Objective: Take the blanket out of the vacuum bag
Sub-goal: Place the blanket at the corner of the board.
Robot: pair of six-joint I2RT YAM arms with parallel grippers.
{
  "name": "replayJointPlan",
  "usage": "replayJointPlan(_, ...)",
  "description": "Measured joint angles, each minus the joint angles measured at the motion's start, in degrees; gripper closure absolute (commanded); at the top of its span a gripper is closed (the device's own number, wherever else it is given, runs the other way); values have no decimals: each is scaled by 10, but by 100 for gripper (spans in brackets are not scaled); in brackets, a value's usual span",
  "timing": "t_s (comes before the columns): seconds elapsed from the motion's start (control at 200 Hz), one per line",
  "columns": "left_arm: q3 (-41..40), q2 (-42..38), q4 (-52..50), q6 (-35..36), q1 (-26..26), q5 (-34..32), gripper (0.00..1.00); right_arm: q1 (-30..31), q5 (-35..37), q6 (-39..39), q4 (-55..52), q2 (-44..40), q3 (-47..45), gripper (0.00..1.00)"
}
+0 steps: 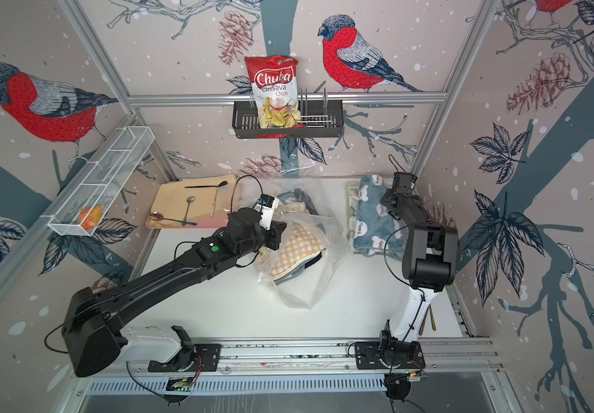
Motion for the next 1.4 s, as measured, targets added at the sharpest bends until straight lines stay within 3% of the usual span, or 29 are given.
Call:
replayJointPlan(0.03,0,0,0,0,0,0,100,1,-14,0,0,7,2,58)
replayJointPlan(0.185,0,0,0,0,0,0,100,2,-35,-1,-8,8,4,40)
replayJointPlan(0.375,0,-5,0,0,0,1,100,24,7,15,-37,-85,-10,30)
replayJointPlan(0.48,0,-9,0,0,0,1,100,56,28,16,-31,-134,-14,30)
replayJointPlan(0.595,0,-11,0,0,0,1,100,79,31,16,-22,-135,-14,40)
replayJointPlan(0.765,0,-13,0,0,0,2,100,83,0,21,-38,-22,68,48)
replayJointPlan(0.926,0,-16,0,0,0,2,100,86,-33,30,-51,85,118,44)
replayJointPlan(1.041,0,-17,0,0,0,1,100,84,-40,35,-56,106,121,39)
replayJointPlan(1.231,2,-15,0,1,0,2,100,78,-54,43,-88,55,126,32)
replayJointPlan(1.401,5,-14,-1,3,0,3,100,90,-73,44,-89,-85,91,31)
